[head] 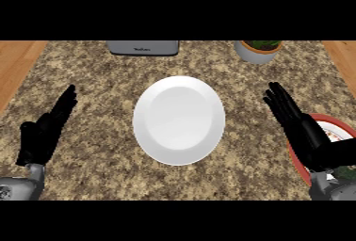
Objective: Pick the squash from the plate and place it in the plate
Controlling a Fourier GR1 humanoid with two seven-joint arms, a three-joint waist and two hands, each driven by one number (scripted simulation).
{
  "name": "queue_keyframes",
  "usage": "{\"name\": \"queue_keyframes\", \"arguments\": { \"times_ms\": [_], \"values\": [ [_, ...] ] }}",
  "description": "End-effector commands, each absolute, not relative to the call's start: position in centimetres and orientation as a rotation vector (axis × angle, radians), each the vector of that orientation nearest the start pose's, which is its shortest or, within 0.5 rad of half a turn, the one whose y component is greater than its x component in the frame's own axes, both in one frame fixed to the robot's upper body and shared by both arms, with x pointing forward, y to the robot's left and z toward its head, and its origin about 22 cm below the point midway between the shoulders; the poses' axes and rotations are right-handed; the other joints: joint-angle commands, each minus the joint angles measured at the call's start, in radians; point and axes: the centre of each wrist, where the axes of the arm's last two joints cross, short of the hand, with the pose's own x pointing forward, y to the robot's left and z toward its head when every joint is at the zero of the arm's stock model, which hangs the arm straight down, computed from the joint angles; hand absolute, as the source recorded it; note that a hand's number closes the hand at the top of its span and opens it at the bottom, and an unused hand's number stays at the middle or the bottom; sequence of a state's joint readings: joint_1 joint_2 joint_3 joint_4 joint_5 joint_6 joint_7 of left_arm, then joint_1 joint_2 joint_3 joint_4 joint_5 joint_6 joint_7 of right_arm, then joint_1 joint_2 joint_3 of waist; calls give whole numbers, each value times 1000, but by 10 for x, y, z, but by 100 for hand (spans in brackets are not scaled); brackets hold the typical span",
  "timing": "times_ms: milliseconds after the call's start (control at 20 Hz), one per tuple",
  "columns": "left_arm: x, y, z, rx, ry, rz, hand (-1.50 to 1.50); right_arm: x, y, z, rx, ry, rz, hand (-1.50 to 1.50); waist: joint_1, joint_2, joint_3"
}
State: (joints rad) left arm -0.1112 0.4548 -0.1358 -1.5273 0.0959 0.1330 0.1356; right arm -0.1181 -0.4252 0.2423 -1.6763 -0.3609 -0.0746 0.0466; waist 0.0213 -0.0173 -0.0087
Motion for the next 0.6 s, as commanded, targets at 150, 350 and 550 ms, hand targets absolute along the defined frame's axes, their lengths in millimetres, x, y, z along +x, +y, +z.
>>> {"name": "queue_keyframes", "arguments": {
  "times_ms": [150,350,550],
  "values": [
    [282,283,85,235,-1681,-261,0,265,-243,66,335,-1778,525,150,-12,17,10],
    [284,287,88,212,-1710,-236,0,271,-320,103,-422,-1649,988,150,-50,-6,-10],
    [289,283,96,156,-1752,-231,0,217,-307,-18,-355,-1709,699,-150,-39,21,13]
  ]
}}
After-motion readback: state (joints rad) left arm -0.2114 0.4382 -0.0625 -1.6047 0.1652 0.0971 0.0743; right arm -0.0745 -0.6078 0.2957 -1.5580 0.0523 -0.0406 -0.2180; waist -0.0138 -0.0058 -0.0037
